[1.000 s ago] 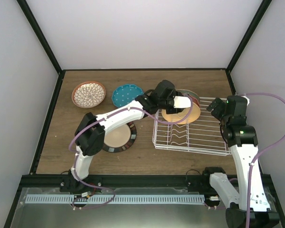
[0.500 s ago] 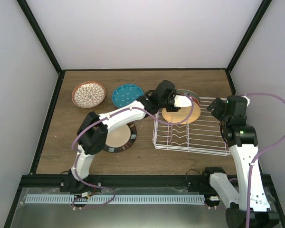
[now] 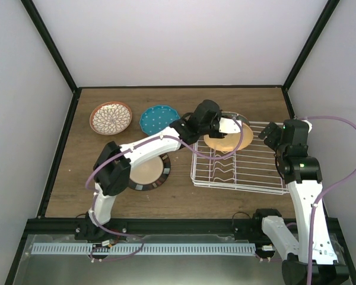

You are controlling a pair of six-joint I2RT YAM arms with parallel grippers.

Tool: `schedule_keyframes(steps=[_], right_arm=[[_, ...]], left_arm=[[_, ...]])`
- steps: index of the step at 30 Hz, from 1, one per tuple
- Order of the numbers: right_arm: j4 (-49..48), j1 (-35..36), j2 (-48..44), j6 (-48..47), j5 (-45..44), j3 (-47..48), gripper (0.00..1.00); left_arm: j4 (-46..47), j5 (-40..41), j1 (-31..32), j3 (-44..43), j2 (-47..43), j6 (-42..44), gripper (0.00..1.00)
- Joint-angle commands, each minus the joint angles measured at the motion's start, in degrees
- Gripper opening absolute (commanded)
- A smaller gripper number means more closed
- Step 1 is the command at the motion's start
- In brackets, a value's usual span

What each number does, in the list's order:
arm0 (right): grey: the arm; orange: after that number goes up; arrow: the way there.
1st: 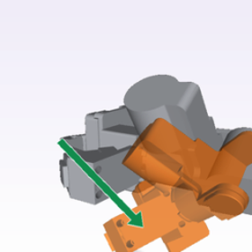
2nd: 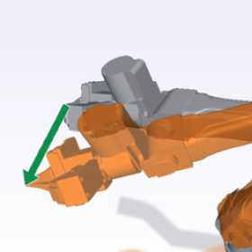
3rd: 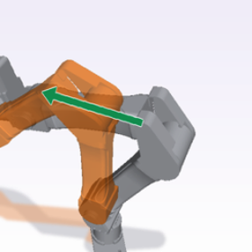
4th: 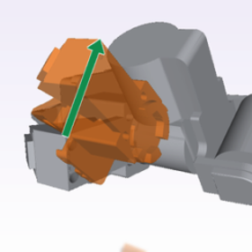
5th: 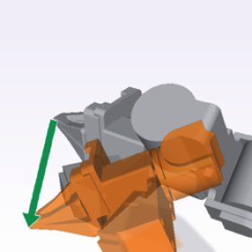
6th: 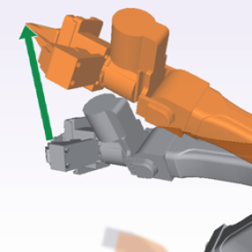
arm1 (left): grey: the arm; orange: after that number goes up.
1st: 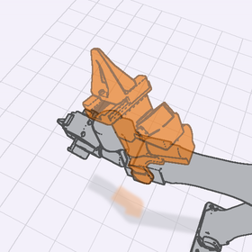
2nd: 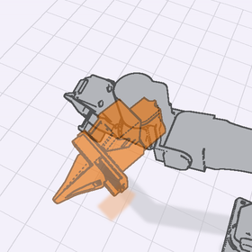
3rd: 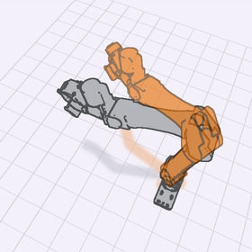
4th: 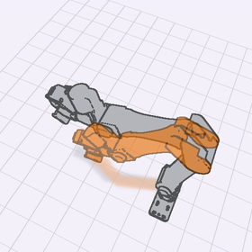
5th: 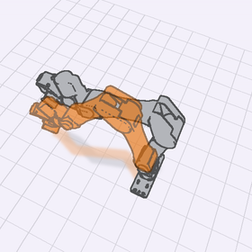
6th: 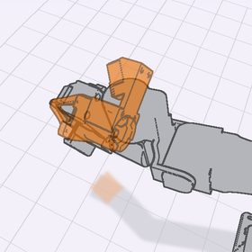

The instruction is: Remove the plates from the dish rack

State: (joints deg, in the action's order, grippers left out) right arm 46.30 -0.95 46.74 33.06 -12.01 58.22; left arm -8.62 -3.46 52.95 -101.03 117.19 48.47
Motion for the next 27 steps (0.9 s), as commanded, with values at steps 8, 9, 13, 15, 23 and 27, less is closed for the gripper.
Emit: schedule_keyframes(steps=[8, 9, 13, 15, 23, 27], right_arm=[[-1.0, -0.3, -0.5, 1.1, 1.5, -0.4, 1.00], [-1.2, -0.3, -0.5, 1.1, 1.7, -0.5, 1.00], [-1.5, -0.3, -0.2, 1.0, 1.9, -0.9, 1.00], [-1.7, -0.3, -0.2, 0.8, 2.0, -1.1, 1.00], [-3.0, -0.3, 0.1, 0.7, 2.8, -2.7, 1.00], [-4.2, -0.3, 0.8, 0.8, 4.0, -3.6, 1.00]], left_arm=[[10.2, 5.8, 3.1, 2.2, -12.8, 7.9, 0.04], [10.4, 6.2, 3.2, 2.6, -13.6, 8.3, 0.04], [9.0, 8.3, 2.4, 2.3, -17.4, 5.4, 0.04], [6.3, 8.8, 0.5, 2.2, -20.0, 1.7, 0.04], [-10.6, 4.0, -19.4, 7.0, -33.2, -25.8, 0.04], [-21.7, -6.0, -35.8, 11.0, -36.1, -39.8, 0.04]])
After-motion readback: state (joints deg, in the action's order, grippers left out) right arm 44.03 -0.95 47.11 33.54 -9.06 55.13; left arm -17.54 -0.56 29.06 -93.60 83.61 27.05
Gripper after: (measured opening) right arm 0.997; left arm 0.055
